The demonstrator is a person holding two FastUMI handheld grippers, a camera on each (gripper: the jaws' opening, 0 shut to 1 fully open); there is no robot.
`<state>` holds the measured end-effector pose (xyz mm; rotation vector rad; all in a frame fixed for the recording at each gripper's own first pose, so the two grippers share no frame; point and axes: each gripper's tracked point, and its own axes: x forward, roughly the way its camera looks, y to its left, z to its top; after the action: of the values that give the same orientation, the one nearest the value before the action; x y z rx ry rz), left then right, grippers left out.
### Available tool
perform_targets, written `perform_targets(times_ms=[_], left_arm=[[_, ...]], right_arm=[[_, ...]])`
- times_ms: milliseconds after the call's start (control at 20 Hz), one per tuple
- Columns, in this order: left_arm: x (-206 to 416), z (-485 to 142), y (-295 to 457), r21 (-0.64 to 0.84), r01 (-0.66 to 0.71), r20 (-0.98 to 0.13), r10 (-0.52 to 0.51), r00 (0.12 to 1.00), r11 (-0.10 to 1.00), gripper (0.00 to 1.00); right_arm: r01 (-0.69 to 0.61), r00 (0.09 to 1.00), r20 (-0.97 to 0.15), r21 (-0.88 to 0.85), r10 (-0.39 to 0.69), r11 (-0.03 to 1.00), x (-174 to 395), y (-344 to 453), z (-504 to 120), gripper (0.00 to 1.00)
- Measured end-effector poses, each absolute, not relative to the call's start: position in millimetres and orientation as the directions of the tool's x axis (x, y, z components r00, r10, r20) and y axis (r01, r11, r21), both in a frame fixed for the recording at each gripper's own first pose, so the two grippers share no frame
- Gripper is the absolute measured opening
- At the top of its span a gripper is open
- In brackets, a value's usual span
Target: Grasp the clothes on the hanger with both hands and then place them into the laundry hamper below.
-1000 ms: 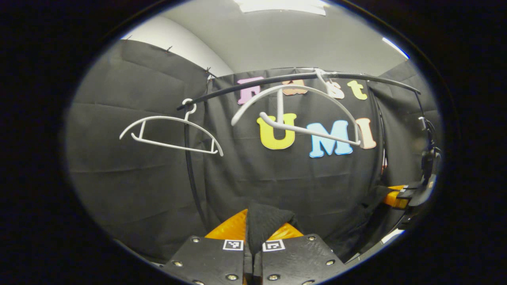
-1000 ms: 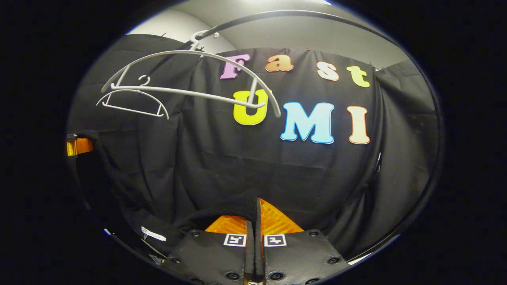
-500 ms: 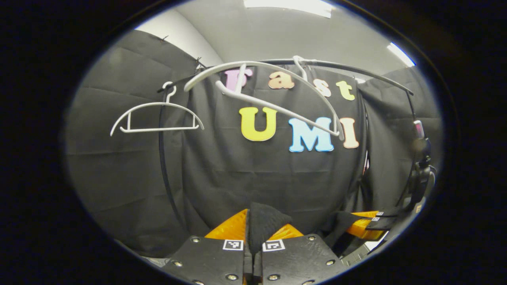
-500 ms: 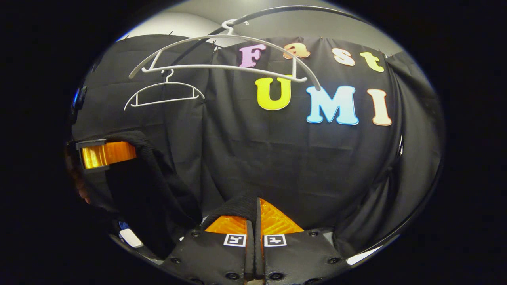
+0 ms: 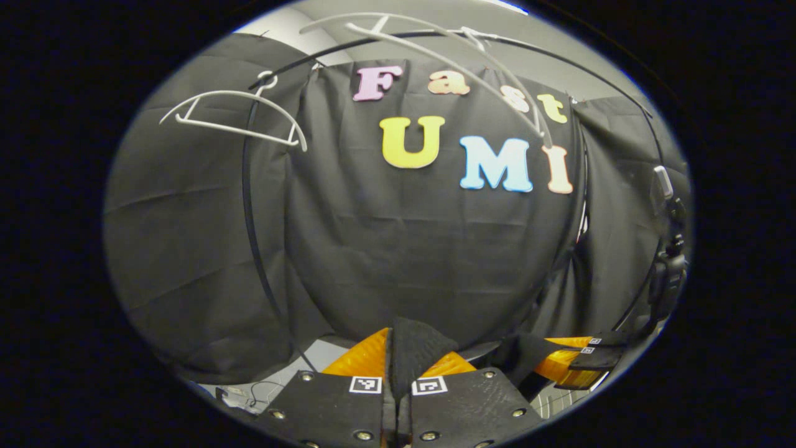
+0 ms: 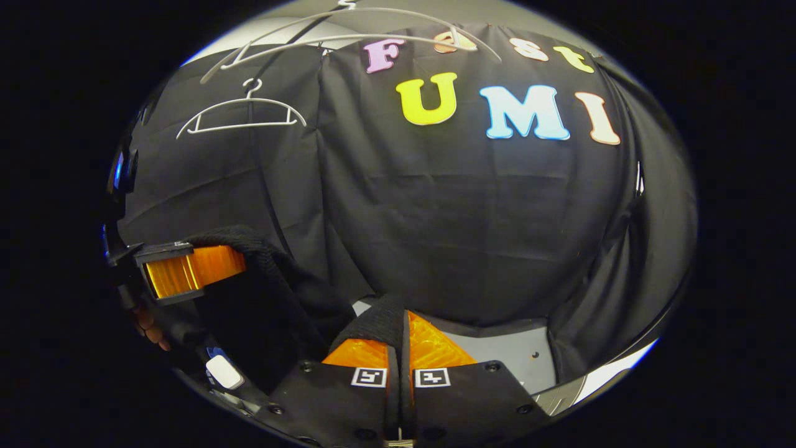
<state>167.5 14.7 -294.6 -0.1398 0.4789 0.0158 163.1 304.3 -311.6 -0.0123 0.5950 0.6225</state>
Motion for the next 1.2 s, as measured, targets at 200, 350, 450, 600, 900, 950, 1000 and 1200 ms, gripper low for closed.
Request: perform_targets(times_ms=[200,350,450,600,900,950,1000,1200], left_arm=[[162.3,-348.8,10.0,-0.105,-0.043,-0.553,-0.022,0.833,0.994,0.04],[153.7,-378.7,5.2,-0.079,-0.024,-0.609,-0.029,0.792,0.997,0.05],[147.6,-395.0,5.7,-0.067,-0.013,-0.639,-0.033,0.768,0.998,0.04],[140.0,-421.1,3.7,-0.046,-0.007,-0.690,-0.027,0.723,0.999,0.05],[122.6,-454.6,2.0,-0.023,0.015,-0.780,-0.028,0.625,1.000,0.04],[120.4,-460.0,0.1,-0.030,0.021,-0.793,-0.037,0.609,0.999,0.05],[114.6,-466.4,-1.3,-0.041,0.029,-0.807,-0.050,0.588,0.999,0.06],[99.8,-478.9,-2.1,-0.049,0.035,-0.846,-0.060,0.529,0.998,0.24]], right_arm=[[-0.546,0.606,-0.599,0.166,0.524,0.821,138.7,300.0,-348.7,0.02],[-0.543,0.564,-0.654,0.165,0.504,0.823,118.0,295.7,-373.0,0.02],[-0.535,0.539,-0.687,0.169,0.488,0.828,111.9,293.2,-387.9,0.03],[-0.519,0.505,-0.732,0.167,0.458,0.838,109.5,291.8,-407.7,0.02],[-0.516,0.431,-0.822,0.116,0.374,0.849,95.3,281.1,-439.4,0.05],[-0.517,0.414,-0.836,0.111,0.361,0.849,91.9,279.7,-447.5,0.08],[-0.520,0.391,-0.847,0.119,0.359,0.846,86.6,279.4,-451.2,0.09],[-0.515,0.369,-0.854,0.139,0.366,0.845,75.3,277.8,-450.4,0.25]])
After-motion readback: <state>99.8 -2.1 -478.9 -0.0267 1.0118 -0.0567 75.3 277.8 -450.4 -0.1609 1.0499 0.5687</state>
